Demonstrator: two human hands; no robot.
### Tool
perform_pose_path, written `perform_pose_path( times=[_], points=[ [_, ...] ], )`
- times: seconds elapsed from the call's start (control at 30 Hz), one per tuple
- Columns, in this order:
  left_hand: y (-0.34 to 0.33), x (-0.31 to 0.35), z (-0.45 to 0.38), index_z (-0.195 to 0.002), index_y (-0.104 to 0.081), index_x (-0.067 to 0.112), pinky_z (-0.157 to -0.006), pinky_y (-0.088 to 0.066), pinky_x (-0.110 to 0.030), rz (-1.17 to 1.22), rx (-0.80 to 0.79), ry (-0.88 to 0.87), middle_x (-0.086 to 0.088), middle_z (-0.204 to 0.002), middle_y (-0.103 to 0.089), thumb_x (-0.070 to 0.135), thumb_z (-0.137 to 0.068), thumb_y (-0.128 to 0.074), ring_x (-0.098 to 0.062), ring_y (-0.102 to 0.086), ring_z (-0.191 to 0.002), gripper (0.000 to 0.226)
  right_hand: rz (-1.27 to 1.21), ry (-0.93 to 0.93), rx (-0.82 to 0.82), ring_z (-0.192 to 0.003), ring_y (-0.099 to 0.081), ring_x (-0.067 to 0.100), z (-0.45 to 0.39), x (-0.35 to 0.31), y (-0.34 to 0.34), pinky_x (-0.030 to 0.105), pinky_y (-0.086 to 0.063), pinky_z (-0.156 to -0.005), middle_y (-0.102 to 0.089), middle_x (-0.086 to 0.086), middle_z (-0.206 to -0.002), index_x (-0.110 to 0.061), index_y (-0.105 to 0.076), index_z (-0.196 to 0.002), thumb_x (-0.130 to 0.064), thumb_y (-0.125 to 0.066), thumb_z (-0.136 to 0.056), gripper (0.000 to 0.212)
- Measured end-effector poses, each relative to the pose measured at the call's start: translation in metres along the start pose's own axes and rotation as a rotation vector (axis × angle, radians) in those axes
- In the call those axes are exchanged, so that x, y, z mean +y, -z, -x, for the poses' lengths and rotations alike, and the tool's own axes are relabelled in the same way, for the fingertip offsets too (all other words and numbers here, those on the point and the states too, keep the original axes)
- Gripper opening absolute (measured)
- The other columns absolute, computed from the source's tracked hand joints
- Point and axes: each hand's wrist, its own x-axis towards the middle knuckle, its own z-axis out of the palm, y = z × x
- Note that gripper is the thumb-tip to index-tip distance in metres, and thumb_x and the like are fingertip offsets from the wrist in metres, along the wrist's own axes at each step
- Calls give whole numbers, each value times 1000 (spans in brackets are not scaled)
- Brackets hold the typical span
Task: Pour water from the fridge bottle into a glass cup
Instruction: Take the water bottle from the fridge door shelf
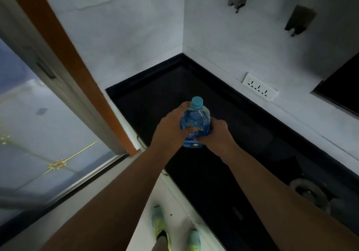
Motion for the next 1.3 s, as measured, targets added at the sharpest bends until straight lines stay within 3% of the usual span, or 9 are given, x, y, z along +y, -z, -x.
perform_pose_path(
  times=[0.1, 0.2, 0.3, 0.53, 0.7, 0.77, 0.9, 1.03, 1.3],
  points=[
    [-15, -15, -28, -147, -41, 43, -103, -57, -43, -75, -2, 11, 11, -133, -64, 27, -87, -80, -12, -64, -122, 73, -139, -60, 19, -104, -68, 5, -12, -14, -1, 20, -56, -81, -67, -5, -122, -23, -53, -138, -17, -83, -83, 63],
    [-25, -26, -49, -150, -42, 38, -101, -55, -33, -22, -32, 81, 8, -136, -62, 18, -91, -76, -8, -61, -121, 71, -236, -143, -25, -113, -64, 8, -22, -17, -4, 31, -54, -96, -63, -6, -130, -27, -40, -151, -15, -76, -89, 73],
    [-28, -29, -64, -154, -41, 28, -94, -51, -28, 22, -116, 169, 6, -134, -62, 9, -97, -65, -8, -60, -114, 65, -211, -177, -50, -113, -64, 12, -30, -18, -7, 35, -55, -98, -65, -4, -128, -29, -47, -148, -7, -66, -90, 65],
    [-37, -43, -89, -163, -26, 28, -94, -48, -28, -57, -190, 217, -4, -146, -59, 10, -101, -60, -20, -62, -127, 73, -241, -238, -66, -118, -64, 6, -49, 2, -14, 37, -51, -106, -67, -13, -130, -38, -51, -146, -12, -59, -90, 62],
    [-47, -40, -97, -117, -67, 18, -88, -58, -33, -114, 8, 195, 1, -108, -72, 12, -100, -58, -15, -70, -100, 20, -242, -237, -82, -117, -64, 2, -49, -5, -11, 31, -51, -102, -68, -19, -128, -45, -53, -142, -26, -62, -94, 52],
    [-50, -41, -97, -108, -69, 18, -86, -59, -33, -56, 30, 208, 1, -100, -73, 11, -100, -56, -15, -71, -94, 16, -234, -251, -65, -115, -65, 5, -47, -6, -14, 35, -51, -103, -68, -19, -127, -50, -50, -141, -31, -57, -95, 50],
    [-53, -35, -109, -114, -68, 16, -93, -58, -39, -49, -75, 187, -3, -109, -72, 10, -98, -58, -21, -69, -102, 20, -211, -273, -5, -114, -64, 12, -43, -1, -23, 33, -52, -96, -64, -11, -128, -46, -37, -152, -26, -50, -101, 56],
    [-53, -31, -129, -94, -62, 21, -67, -45, -20, -22, -204, 208, 4, -95, -66, 14, -95, -62, -11, -64, -87, 8, -174, -284, 16, -100, -62, 10, -47, -5, -13, 35, -53, -93, -61, -8, -117, -36, -33, -153, -22, -44, -105, 51],
    [-54, -25, -129, -128, -60, 22, -98, -54, -39, -15, -269, 204, 0, -122, -66, 18, -100, -58, -23, -65, -117, 28, -51, -302, -6, -125, -59, 31, -47, -7, -8, 41, -49, -104, -57, 12, -141, -22, -24, -160, -12, -45, -105, 60]
  ],
)
